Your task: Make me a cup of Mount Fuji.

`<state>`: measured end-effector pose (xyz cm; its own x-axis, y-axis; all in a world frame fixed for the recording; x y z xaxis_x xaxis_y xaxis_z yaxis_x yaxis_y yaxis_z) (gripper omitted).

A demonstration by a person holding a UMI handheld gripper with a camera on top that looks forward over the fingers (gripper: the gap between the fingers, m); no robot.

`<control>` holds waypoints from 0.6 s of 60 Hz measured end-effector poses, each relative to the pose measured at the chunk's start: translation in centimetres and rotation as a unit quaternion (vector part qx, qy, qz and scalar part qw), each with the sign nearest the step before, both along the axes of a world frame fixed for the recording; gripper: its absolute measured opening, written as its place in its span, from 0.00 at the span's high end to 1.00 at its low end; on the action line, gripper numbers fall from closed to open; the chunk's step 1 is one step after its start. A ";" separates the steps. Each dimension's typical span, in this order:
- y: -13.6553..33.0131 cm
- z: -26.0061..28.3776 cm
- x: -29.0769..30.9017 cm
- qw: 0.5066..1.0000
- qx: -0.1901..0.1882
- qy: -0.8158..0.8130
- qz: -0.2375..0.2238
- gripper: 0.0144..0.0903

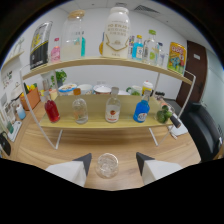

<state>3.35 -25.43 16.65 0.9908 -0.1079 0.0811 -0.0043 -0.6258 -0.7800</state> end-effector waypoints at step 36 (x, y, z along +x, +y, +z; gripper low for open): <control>-0.3 1.3 -6.3 0.994 0.084 0.051 0.048 0.09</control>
<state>-2.94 -25.72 17.91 0.9994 -0.0167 -0.0319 -0.0360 -0.4878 -0.8722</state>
